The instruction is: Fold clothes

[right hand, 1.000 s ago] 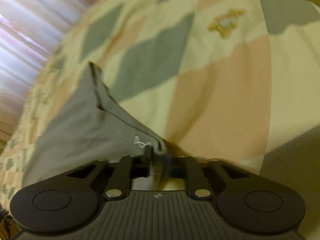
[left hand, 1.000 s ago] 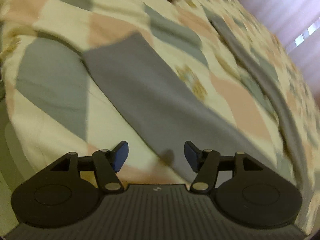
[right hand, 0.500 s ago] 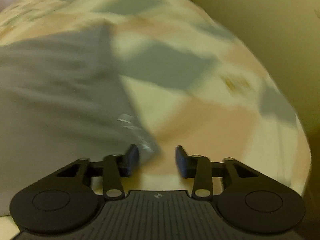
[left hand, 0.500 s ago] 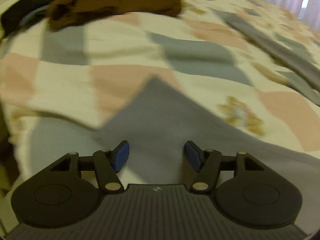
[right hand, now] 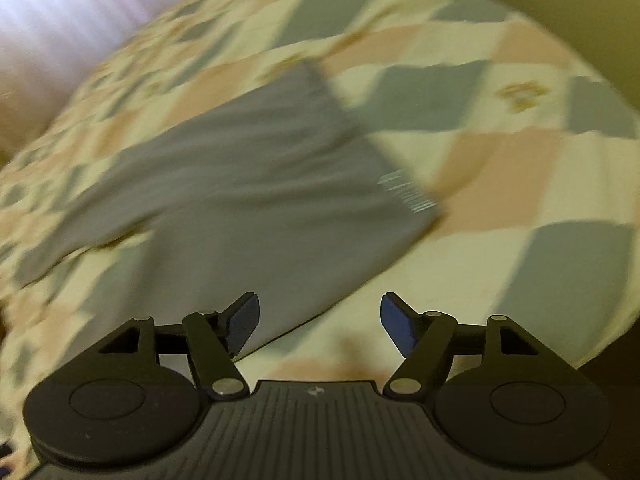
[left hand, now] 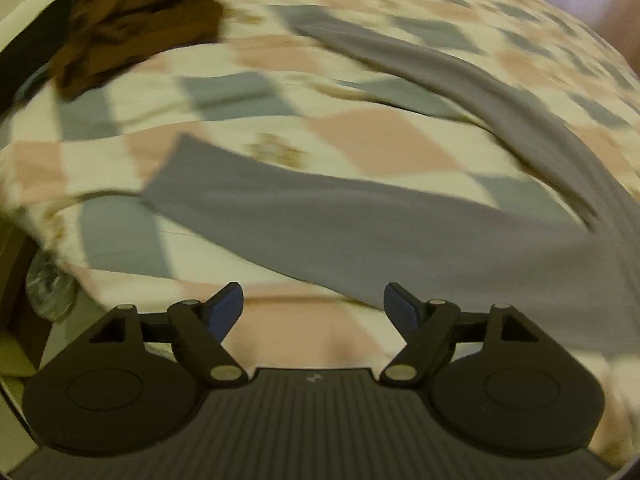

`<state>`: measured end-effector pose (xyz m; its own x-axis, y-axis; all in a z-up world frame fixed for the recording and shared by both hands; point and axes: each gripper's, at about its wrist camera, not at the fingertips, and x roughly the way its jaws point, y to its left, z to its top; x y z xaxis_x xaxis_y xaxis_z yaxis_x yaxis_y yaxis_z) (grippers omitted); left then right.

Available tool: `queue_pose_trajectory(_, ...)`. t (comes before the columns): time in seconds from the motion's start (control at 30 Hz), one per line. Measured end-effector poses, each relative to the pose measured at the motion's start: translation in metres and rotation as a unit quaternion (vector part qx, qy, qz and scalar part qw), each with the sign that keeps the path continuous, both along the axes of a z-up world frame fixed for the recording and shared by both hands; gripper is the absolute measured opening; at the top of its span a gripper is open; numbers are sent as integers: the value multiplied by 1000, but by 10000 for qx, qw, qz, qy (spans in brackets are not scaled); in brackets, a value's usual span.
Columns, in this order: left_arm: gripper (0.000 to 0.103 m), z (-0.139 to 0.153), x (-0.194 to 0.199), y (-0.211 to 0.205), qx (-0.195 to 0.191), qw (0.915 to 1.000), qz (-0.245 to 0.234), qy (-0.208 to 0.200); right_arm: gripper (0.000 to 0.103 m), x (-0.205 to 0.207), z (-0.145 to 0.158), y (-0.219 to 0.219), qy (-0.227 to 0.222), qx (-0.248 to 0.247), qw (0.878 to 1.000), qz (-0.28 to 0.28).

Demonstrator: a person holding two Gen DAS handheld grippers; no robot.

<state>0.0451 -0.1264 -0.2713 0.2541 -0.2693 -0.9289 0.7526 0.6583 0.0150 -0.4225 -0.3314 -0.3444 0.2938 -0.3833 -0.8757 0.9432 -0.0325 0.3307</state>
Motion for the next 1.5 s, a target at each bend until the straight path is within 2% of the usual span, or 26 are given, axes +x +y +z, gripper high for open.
queue_pose_trajectory(0.1,82,28,-37,-9,-150,9990,-403,-84,73,32,23,16,-217,-94,9983,536)
queue_pose_trajectory(0.17,93,49,-54,-10,-329,9980,-500,-212,77,50,45,27,-184,-308,9954,888)
queue_pose_trajectory(0.27,95,78,-75,-11,-549,9959,-613,-366,83,63,80,39,-79,-732,9903,1181)
queue_pose_trajectory(0.43,100,118,-92,-20,-717,9918,-867,-610,93,74,129,51,75,-1035,9877,1173)
queue_pose_trajectory(0.67,102,151,-89,-18,-914,9878,-1093,-636,98,80,162,71,462,-1310,9829,1208)
queue_pose_trajectory(0.77,102,158,-83,-11,-904,9864,-1216,-638,99,87,169,84,635,-1423,9806,1187)
queue_pose_trajectory(1.1,102,172,-56,40,-880,9816,-1475,-829,100,113,181,141,654,-1457,9829,921)
queue_pose_trajectory(1.5,102,155,-31,95,-712,9778,-1784,-843,101,141,170,217,769,-1358,9849,755)
